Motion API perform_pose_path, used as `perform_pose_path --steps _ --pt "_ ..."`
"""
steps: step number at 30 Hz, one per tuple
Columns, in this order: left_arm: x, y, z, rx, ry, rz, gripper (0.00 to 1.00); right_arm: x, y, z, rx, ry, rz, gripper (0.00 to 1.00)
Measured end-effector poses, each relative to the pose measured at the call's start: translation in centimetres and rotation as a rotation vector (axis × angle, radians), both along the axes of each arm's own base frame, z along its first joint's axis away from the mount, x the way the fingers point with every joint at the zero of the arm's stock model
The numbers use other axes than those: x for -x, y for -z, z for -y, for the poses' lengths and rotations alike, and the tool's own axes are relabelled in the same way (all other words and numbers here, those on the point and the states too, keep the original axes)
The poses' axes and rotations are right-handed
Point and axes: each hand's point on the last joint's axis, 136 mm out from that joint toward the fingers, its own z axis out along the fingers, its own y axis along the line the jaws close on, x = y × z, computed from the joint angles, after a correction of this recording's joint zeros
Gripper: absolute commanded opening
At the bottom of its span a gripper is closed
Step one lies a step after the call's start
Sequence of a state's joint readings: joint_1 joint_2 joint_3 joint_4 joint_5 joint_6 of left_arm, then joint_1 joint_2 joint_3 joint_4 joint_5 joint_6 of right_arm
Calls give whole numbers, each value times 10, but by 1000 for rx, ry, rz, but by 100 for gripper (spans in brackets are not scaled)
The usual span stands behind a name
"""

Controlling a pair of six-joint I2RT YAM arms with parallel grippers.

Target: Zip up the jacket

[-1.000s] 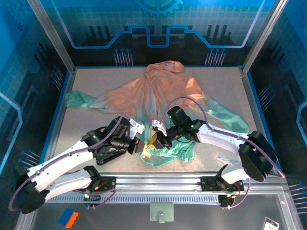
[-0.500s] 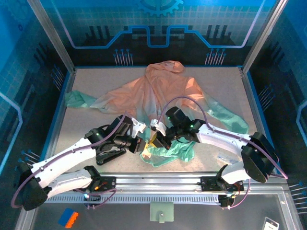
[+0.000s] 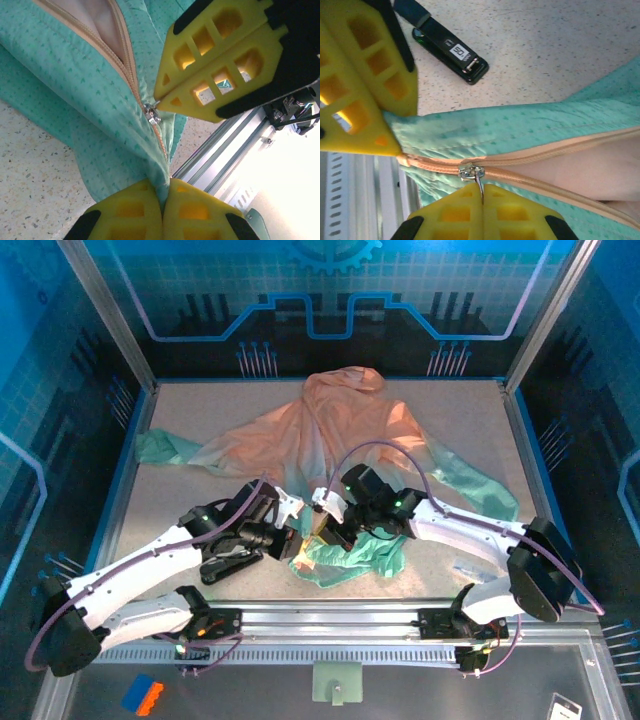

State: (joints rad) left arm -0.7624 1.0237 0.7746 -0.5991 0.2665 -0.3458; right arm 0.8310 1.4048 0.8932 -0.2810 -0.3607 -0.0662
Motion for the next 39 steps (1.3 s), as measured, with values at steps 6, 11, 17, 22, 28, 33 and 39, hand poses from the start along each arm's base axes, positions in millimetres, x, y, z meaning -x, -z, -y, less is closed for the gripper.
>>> perform_pose_path --steps 6,11,17,22,28,33,39 --pt "2 -6 -1 18 -12 2 0 -7 1 3 19 30 28 0" --pt "3 -10 -2 32 -15 13 0 -19 -2 8 14 86 32 0" --pt "4 -13 -3 46 -18 23 0 -30 -7 13 -6 138 28 0" --pt "6 -9 -5 49 -32 11 0 -30 -7 13 -7 143 22 0" --pt "8 -2 -8 43 -42 -1 0 -34 -2 15 7 165 7 0" --pt "12 -1 -13 57 -58 1 0 -45 0 15 15 212 -10 0" --pt "15 2 -17 67 -77 -4 0 -56 -1 12 13 246 -21 0"
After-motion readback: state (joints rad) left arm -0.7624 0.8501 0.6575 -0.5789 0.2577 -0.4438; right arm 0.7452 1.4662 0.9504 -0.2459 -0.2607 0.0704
